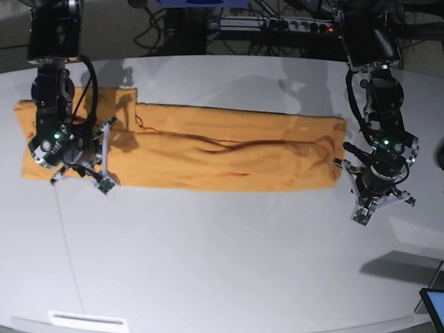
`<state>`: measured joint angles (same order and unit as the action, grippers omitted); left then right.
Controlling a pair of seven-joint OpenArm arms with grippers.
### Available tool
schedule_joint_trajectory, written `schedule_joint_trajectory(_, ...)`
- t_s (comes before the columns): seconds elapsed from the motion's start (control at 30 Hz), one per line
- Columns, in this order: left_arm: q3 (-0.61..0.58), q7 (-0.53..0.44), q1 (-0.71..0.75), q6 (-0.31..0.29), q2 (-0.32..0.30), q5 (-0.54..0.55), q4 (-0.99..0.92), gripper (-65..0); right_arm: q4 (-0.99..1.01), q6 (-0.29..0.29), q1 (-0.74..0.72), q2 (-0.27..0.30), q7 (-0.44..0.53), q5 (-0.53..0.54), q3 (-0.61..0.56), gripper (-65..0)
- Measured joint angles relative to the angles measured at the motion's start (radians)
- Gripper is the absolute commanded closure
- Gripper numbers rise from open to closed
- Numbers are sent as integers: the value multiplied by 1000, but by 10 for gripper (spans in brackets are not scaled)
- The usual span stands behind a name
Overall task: Fold the T-shirt properly
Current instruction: 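Lower the open right gripper beside the strip's end, then close the right gripper on the yellow strip's end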
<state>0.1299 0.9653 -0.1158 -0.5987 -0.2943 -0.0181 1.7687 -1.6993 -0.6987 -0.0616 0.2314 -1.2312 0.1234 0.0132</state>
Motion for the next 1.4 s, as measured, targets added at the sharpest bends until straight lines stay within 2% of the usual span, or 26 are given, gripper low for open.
schedule_joint_trajectory(0.1,0,0,0,0,0,0,0,0,-3,0,-8,0,-5,0,2,-49)
schedule_joint_trajectory(0.3,0,-1,3,0,-2,0,0,0,-4,0,-30,-3,-6,2,63,-310)
schedule_joint_trajectory(0.37,0,0,11,0,-11,1,0,0,-3,0,-45,0,-8,0,94,-364)
schedule_joint_trajectory(0.63,0,-4,22,0,-18,1,-27,0,59,0,-81,19,-10,1,122,-364)
schedule_joint_trajectory(1.07,0,-23,23,0,-19,0,-34,0,107,0,-86,14,-10,4,124,-364)
schedule_joint_trajectory(1.13,0,-23,23,0,-19,1,-34,0,107,0,-87,14,-51,44,131,-364)
schedule_joint_trajectory(1.23,0,-23,23,0,-19,0,-34,0,107,0,-86,11,-74,178,192,-364)
schedule_joint_trajectory(1.3,0,-23,23,0,-19,0,-34,0,108,1,-98,15,-108,226,232,-364)
schedule_joint_trajectory(1.4,0,-23,23,0,-19,1,-34,0,108,0,-104,33,-106,263,248,-364)
